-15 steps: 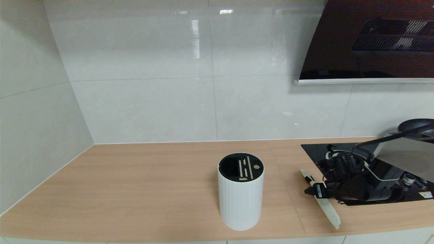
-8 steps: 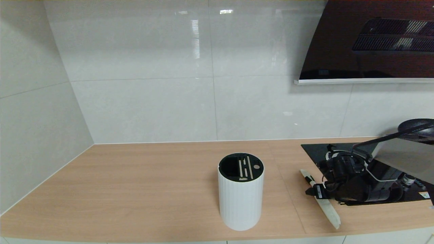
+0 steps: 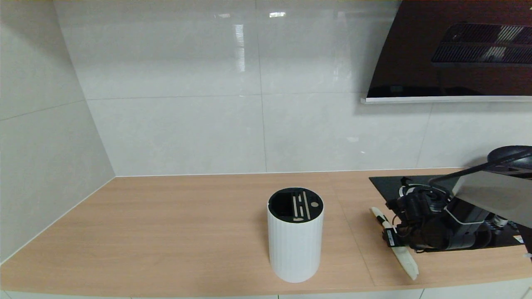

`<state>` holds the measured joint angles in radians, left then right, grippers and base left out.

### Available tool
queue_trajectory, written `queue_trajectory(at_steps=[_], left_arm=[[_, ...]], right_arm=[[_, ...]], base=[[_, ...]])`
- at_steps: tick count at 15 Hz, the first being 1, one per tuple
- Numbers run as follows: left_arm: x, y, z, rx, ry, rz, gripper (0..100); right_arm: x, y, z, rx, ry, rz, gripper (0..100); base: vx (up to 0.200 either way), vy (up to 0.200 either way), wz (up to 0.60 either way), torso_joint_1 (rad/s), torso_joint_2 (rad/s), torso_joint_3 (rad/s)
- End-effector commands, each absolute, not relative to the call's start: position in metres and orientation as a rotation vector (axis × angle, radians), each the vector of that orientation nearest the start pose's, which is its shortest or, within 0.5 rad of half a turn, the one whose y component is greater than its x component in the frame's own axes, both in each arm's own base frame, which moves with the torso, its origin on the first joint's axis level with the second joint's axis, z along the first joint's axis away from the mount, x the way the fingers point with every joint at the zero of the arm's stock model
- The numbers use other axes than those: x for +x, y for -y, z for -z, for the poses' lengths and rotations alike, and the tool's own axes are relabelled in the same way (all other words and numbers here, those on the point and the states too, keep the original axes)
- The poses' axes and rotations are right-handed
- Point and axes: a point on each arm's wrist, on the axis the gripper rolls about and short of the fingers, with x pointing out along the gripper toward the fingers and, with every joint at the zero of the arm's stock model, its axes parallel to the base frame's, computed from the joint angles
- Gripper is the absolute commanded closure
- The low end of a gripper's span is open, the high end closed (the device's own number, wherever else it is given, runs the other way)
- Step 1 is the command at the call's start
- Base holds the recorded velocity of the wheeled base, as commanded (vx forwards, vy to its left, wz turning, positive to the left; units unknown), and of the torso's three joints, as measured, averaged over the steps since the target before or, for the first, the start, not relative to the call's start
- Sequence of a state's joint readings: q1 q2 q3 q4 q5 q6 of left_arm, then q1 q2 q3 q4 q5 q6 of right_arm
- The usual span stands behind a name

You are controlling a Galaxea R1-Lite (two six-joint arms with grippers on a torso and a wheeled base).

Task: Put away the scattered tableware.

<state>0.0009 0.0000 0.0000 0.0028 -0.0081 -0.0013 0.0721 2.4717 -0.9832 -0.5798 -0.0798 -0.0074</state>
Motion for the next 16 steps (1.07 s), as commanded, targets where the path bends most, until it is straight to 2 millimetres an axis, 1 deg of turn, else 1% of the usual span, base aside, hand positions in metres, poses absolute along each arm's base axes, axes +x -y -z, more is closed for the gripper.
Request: queue_trajectory(at_steps=[1,4,6,8,11,12,13,14,15,16], left_arm=[[-0.023,0.0,-0.075,-0.002,-0.003,0.006,0],[-0.023,0.0,-0.075,-0.002,-0.003,0.006,0],[-0.023,0.0,-0.075,-0.002,-0.003,0.008,0],[-0.023,0.0,-0.075,0.0,-0.003,0.006,0],[-0.023,0.0,-0.075,0.002,-0.002,0.008,0],[-0.023,0.0,-0.075,0.002,-0.003,0.006,0],[-0.023,0.0,-0.075,0.002,-0.002,0.006,0],[-0.023,0.0,-0.075,0.003,-0.002,0.008,0],[-0.023,0.0,-0.078,0.0,0.011,0.008,0],[-0.026,0.0,-0.088,-0.013,0.05,0.019,0]], right_arm=[[0.386,-0.027,0.064,-0.078,-0.915,0.004,100],[0.385,-0.027,0.057,-0.069,-0.888,0.008,100],[0.382,-0.026,0.042,-0.056,-0.852,0.012,100],[0.373,-0.026,0.008,0.0,-0.782,0.012,100],[0.354,-0.027,-0.029,0.025,-0.72,-0.04,100],[0.348,-0.029,-0.046,0.028,-0.683,-0.054,100],[0.345,-0.031,-0.054,0.029,-0.66,-0.061,100],[0.34,-0.032,-0.068,0.038,-0.625,-0.064,100],[0.327,-0.042,-0.096,0.061,-0.551,-0.094,100],[0.321,-0.047,-0.11,0.077,-0.515,-0.106,100]], base=[[0.0,0.0,0.0,0.0,0.0,0.0],[0.0,0.0,0.0,0.0,0.0,0.0],[0.0,0.0,0.0,0.0,0.0,0.0],[0.0,0.0,0.0,0.0,0.0,0.0],[0.0,0.0,0.0,0.0,0.0,0.0],[0.0,0.0,0.0,0.0,0.0,0.0],[0.0,0.0,0.0,0.0,0.0,0.0],[0.0,0.0,0.0,0.0,0.0,0.0],[0.0,0.0,0.0,0.0,0.0,0.0],[0.0,0.0,0.0,0.0,0.0,0.0]])
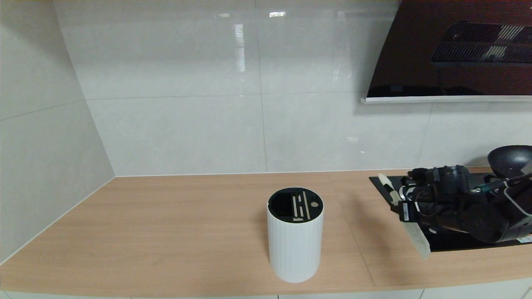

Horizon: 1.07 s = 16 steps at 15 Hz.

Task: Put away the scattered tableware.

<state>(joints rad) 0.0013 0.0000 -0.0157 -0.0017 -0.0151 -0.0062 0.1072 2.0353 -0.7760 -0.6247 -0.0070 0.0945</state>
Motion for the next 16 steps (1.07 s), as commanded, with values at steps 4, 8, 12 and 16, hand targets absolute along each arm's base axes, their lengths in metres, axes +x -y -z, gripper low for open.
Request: queue_trajectory(at_steps=[4,8,12,16], left_arm=[[-0.03,0.005,-0.142,-0.046,0.008,0.37,0],[0.05,0.016,-0.206,-0.11,-0.295,0.665,0],[0.166,0.048,-0.232,-0.12,-0.358,0.829,0],[0.217,0.1,-0.225,-0.349,-0.439,0.957,0]], right_arm=[[0.286,-0.069,-0.175,0.078,-0.37,-0.202,100],[0.267,-0.109,-0.231,0.073,-0.263,-0.357,100],[0.257,-0.14,-0.253,0.072,-0.217,-0.469,100],[0.231,-0.166,-0.248,0.043,-0.246,-0.526,100]], base=[[0.0,0.0,0.0,0.0,0.0,0.0],[0.0,0.0,0.0,0.0,0.0,0.0],[0.0,0.0,0.0,0.0,0.0,0.0],[0.0,0.0,0.0,0.0,0.0,0.0]])
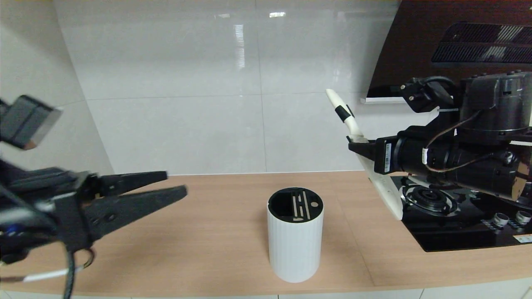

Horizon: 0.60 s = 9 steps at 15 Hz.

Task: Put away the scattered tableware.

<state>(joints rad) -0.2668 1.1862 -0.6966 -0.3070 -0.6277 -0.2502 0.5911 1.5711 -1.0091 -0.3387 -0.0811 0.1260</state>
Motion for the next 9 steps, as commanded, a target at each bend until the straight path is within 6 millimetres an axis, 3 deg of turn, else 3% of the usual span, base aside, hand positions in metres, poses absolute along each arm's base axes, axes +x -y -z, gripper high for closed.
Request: queue_trajectory(at_steps=[1,4,7,9], left_arm=[[0.224,0.112,-0.213,-0.428,-0.46,0.981,0],[0.233,0.127,-0.202,-0.545,-0.438,1.022,0],[0.232,0.144,-0.206,-0.679,-0.394,1.085,0],[0.233,0.155,-0.196,-0.694,-0.384,1.076,0]], right_arm=[[0.221,-0.182,-0.244,0.037,-0.262,-0.546,100],[0.205,-0.202,-0.239,0.046,-0.281,-0.566,100],[0.188,-0.213,-0.229,0.025,-0.305,-0.594,100],[0.186,-0.216,-0.224,0.034,-0.326,-0.597,100]], base=[[0.0,0.0,0.0,0.0,0.0,0.0],[0.0,0.0,0.0,0.0,0.0,0.0],[0.0,0.0,0.0,0.0,0.0,0.0],[0.0,0.0,0.0,0.0,0.0,0.0]])
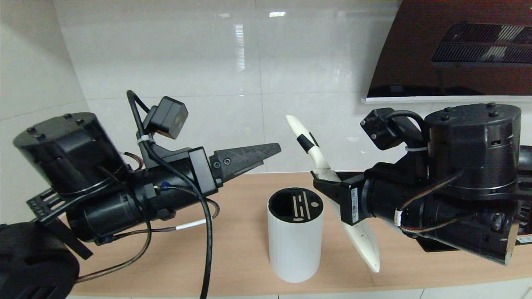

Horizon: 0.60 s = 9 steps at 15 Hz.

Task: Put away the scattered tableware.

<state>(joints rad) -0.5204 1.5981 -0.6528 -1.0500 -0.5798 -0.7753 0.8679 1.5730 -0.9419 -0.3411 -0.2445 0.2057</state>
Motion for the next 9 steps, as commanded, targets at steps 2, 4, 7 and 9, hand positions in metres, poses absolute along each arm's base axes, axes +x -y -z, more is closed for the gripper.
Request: queue_trajectory(at_steps=[2,4,7,9], left_arm=[[0.238,0.174,-0.183,-0.701,-0.396,1.031,0],[0.243,0.181,-0.177,-0.707,-0.38,0.997,0],[0.252,0.187,-0.178,-0.722,-0.33,0.941,0],[0.249,0.193,-0.18,-0.725,-0.313,0.928,0]], right_arm=[[0.185,-0.216,-0.218,0.028,-0.337,-0.599,100],[0.179,-0.218,-0.219,0.034,-0.32,-0.62,100],[0.172,-0.223,-0.219,0.034,-0.316,-0.649,100],[0.169,-0.225,-0.219,0.038,-0.318,-0.66,100]], base=[[0.0,0.0,0.0,0.0,0.0,0.0],[0.0,0.0,0.0,0.0,0.0,0.0],[0.0,0.0,0.0,0.0,0.0,0.0],[0.0,0.0,0.0,0.0,0.0,0.0]])
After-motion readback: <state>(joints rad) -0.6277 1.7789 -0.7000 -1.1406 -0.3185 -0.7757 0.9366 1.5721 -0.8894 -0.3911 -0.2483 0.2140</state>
